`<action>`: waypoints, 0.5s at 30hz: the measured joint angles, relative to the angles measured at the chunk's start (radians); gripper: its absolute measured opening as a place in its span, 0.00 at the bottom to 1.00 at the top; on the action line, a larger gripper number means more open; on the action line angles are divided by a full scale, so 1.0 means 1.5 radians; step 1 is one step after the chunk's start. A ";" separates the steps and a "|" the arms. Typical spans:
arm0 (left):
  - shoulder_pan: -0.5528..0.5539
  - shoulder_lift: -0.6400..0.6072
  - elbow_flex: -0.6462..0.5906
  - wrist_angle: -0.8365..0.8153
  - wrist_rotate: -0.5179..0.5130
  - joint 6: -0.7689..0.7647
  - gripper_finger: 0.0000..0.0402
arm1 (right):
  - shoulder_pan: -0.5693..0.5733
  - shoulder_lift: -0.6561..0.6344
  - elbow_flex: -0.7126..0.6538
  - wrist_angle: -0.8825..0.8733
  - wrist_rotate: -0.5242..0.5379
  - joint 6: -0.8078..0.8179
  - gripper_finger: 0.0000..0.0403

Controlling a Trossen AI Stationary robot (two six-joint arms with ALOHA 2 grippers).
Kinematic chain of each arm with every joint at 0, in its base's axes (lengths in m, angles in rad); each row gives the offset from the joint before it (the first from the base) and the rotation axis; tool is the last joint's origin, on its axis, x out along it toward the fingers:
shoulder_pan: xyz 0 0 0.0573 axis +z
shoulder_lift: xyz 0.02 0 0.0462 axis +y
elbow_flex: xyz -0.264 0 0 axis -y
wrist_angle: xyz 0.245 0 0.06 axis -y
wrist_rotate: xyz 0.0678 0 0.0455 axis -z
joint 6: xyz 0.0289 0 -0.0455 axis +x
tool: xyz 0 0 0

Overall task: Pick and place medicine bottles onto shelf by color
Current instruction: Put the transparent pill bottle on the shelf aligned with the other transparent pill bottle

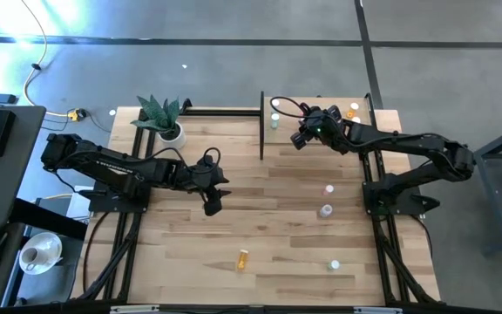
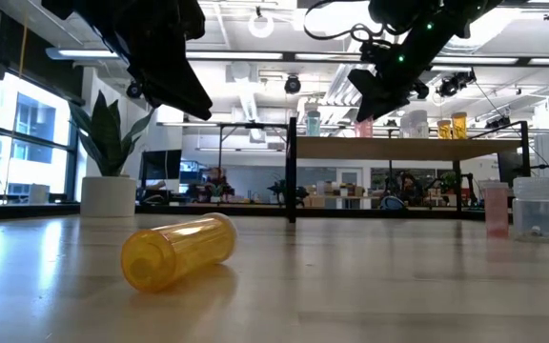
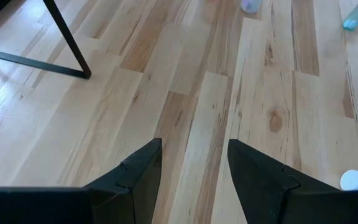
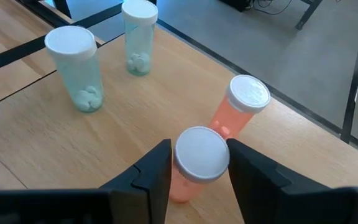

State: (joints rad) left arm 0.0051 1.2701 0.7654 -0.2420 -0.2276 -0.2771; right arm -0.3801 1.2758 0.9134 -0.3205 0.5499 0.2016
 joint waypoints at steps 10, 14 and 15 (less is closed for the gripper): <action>0.000 0.000 0.000 0.000 0.000 0.000 0.43 | 0.000 -0.009 0.000 0.010 0.005 -0.018 0.36; 0.000 0.000 0.000 0.000 0.000 0.000 0.43 | 0.000 -0.032 0.001 0.007 -0.001 -0.018 0.36; 0.000 0.000 0.000 0.000 0.000 0.000 0.43 | 0.000 -0.039 0.001 0.006 -0.001 -0.018 0.36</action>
State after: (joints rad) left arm 0.0055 1.2698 0.7654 -0.2421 -0.2272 -0.2771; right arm -0.3798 1.2174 0.9142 -0.3112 0.5489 0.1749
